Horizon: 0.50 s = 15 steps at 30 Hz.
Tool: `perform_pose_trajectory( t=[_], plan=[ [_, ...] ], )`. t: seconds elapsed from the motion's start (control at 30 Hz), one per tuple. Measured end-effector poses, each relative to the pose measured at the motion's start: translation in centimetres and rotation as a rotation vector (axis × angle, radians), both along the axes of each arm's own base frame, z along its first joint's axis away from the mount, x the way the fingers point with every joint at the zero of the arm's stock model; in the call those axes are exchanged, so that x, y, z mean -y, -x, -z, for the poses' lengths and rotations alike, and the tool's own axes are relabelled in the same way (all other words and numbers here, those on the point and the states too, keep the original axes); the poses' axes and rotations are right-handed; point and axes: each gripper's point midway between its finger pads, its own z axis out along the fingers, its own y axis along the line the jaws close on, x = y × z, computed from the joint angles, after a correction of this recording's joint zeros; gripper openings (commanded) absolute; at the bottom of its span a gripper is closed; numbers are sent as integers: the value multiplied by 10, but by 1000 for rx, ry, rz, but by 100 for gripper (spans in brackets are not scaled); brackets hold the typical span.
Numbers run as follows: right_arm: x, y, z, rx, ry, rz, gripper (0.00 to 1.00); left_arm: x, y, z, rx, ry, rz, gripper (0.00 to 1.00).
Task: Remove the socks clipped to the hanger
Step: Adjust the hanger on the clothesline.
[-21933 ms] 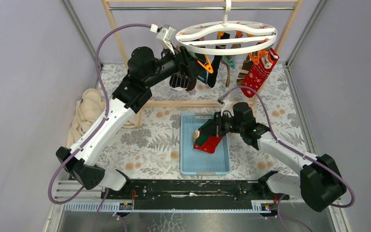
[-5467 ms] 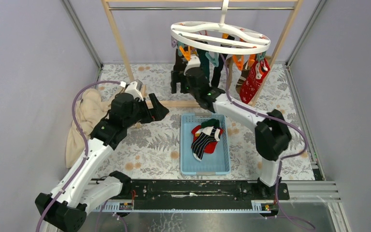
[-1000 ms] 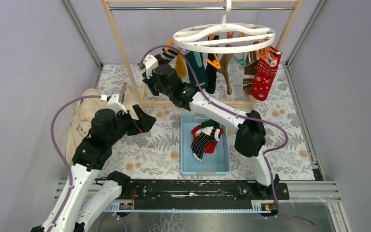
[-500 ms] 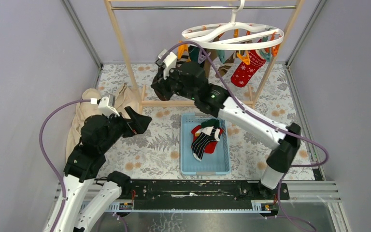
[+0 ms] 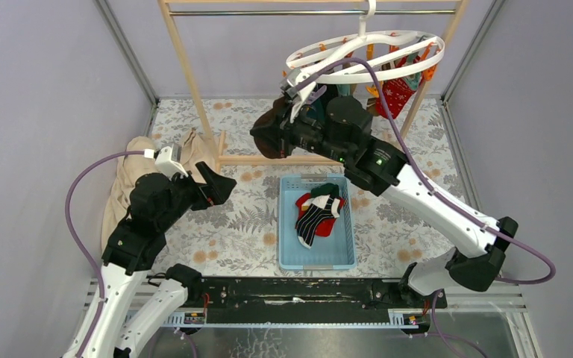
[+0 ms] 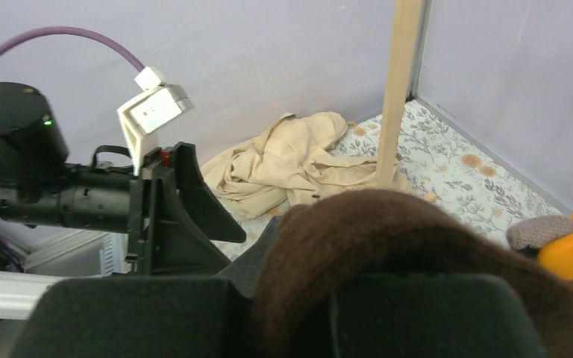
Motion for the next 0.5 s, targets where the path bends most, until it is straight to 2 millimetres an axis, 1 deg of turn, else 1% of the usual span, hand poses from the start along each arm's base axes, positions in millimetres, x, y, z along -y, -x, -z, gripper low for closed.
perform_pose_trajectory(
  t=[0.1, 0.23, 0.4, 0.5],
  plan=[
    [7, 9, -7, -1, -21, -17, 0, 0, 0, 0, -2, 4, -2, 99],
    [24, 24, -18, 1, -54, -26, 0, 0, 0, 1, -5, 4, -2, 99],
    [56, 47, -35, 20, -106, -17, 0, 1, -2, 3, -16, 4, -3, 99],
    [78, 55, -45, 41, -144, 18, 0, 2, -4, 4, -25, 3, -4, 99]
  ],
)
